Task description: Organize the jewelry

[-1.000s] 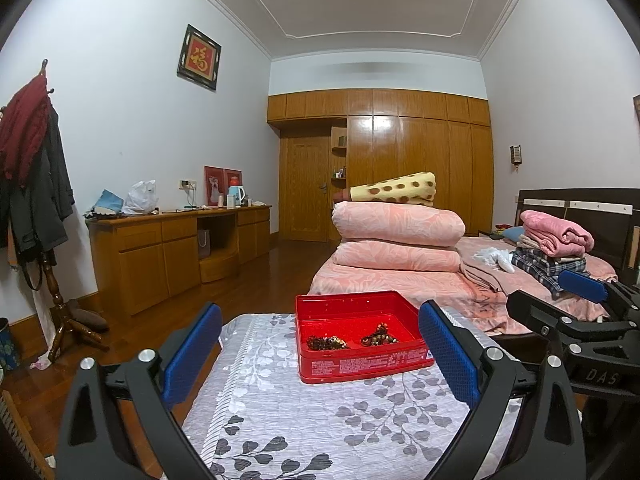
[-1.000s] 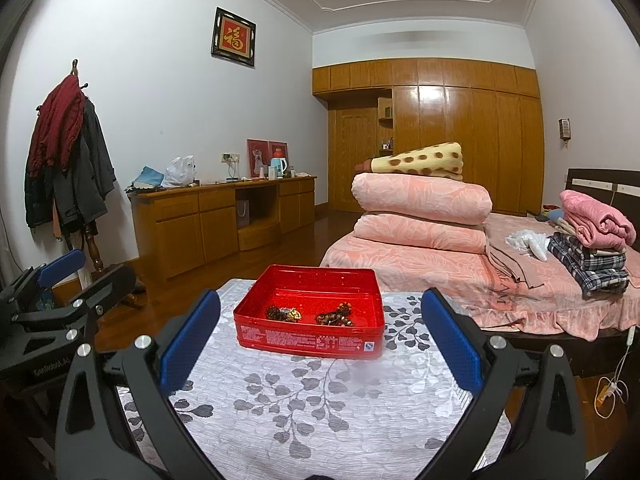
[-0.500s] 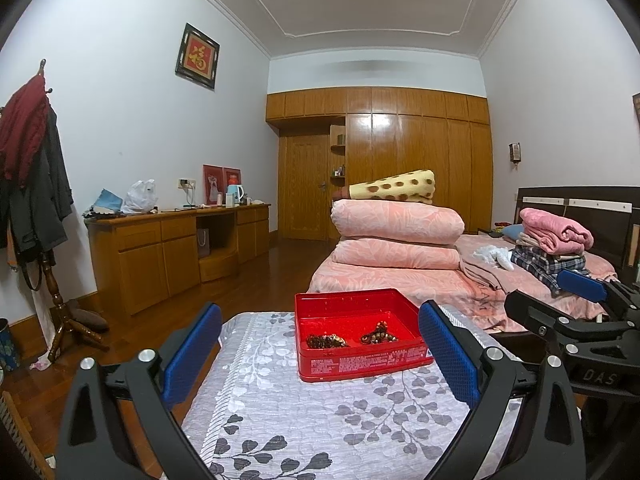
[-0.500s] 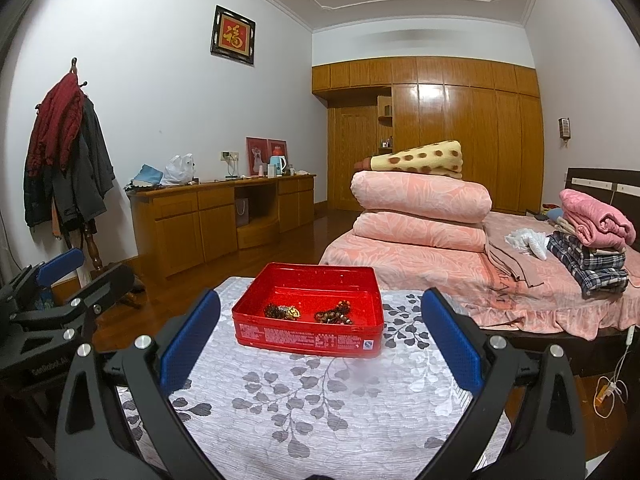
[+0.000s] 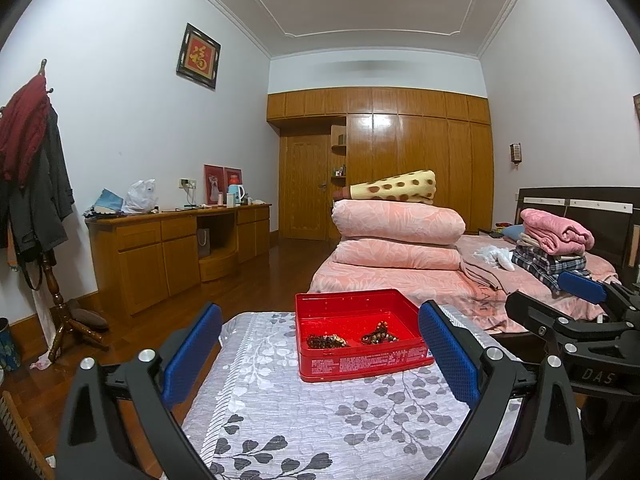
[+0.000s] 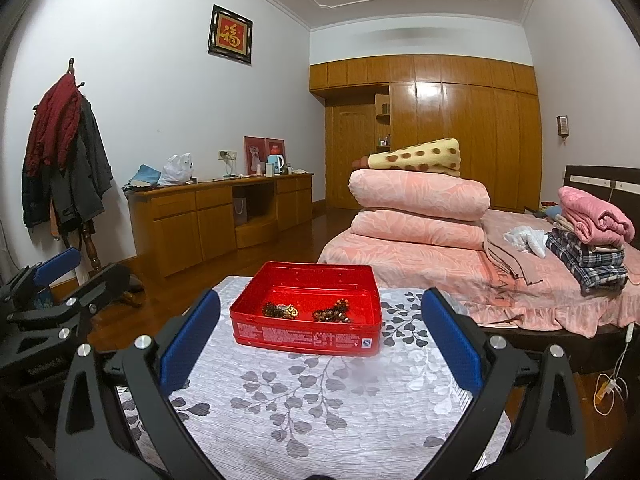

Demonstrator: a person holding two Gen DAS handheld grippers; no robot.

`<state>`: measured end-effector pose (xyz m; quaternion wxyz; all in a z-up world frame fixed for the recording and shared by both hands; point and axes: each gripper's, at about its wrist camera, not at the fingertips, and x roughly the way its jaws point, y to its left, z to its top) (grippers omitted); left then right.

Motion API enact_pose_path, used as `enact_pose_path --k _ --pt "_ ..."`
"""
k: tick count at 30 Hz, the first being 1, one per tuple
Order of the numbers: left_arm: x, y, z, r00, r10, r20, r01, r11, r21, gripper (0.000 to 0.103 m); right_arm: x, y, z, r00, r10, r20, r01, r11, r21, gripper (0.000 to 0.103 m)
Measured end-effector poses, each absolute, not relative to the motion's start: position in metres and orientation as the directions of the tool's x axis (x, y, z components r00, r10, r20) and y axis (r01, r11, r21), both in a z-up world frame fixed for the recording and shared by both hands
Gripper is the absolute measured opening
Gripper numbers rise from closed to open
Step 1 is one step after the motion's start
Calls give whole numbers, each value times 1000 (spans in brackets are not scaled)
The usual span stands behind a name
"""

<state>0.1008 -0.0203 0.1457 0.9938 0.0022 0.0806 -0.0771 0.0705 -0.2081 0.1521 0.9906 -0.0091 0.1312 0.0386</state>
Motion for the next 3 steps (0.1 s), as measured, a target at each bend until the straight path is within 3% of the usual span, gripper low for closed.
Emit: enact_pose_path --k 3 --pt "101 -20 145 975 -152 -161 152 988 -10 97 70 -209 151 963 73 -261 -77 997 -8 97"
